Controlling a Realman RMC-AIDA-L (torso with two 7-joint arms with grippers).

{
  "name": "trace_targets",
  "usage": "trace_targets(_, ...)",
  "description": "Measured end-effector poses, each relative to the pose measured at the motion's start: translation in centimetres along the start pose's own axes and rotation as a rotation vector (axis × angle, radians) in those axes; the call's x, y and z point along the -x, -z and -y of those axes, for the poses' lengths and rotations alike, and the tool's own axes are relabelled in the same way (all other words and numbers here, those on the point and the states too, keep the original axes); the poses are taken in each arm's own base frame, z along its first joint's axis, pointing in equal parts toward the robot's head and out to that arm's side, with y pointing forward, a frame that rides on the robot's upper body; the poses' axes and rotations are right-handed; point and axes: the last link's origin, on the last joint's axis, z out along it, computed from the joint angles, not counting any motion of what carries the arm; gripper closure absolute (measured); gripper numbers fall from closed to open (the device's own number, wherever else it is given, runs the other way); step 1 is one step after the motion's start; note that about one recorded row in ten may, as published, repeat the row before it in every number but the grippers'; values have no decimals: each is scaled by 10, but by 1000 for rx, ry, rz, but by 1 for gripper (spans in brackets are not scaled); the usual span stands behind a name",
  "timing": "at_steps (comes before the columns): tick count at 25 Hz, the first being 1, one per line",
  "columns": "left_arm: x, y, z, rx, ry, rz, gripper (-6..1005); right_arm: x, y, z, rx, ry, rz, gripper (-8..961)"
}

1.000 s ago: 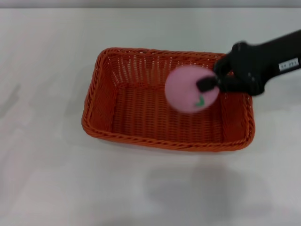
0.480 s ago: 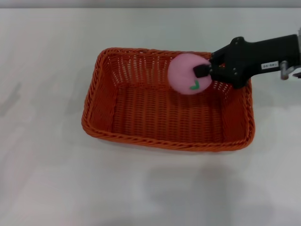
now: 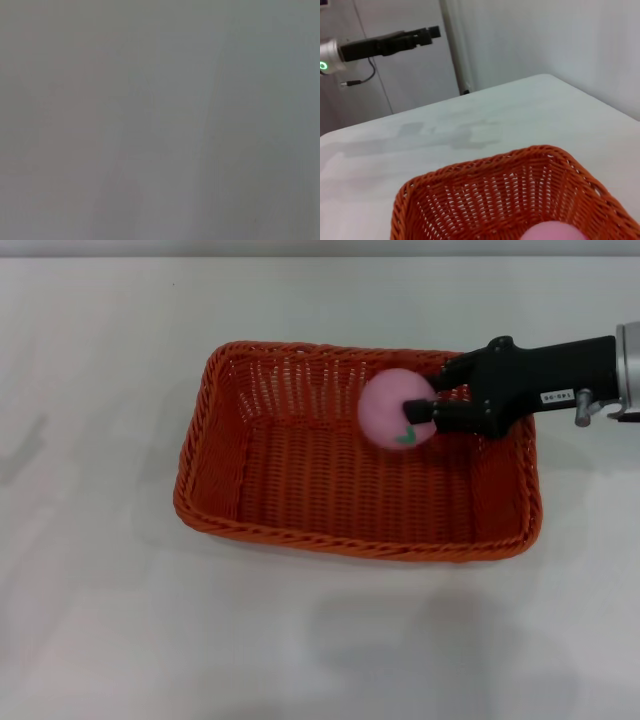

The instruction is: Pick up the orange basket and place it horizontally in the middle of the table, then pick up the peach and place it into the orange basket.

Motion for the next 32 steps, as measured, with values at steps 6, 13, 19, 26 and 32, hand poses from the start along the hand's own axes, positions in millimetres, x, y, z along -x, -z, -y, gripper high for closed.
trace_targets(6, 0, 0, 0, 1, 0, 0, 116, -1, -2, -1, 6, 0, 1, 560)
trace_targets(13, -1, 0, 0, 1, 0, -1, 117, 1, -1, 0, 8, -3, 12, 258)
trace_targets(19, -1, 0, 1, 0, -1, -1, 117, 13, 12, -6, 50, 10, 85, 256)
trace_targets(26, -2, 0, 2, -7, -6, -1, 117, 14, 67, -8, -49, 15, 202, 255)
trace_targets(32, -4, -1, 4, -19, -9, -14, 117, -3, 104, -10, -204, 13, 307, 262)
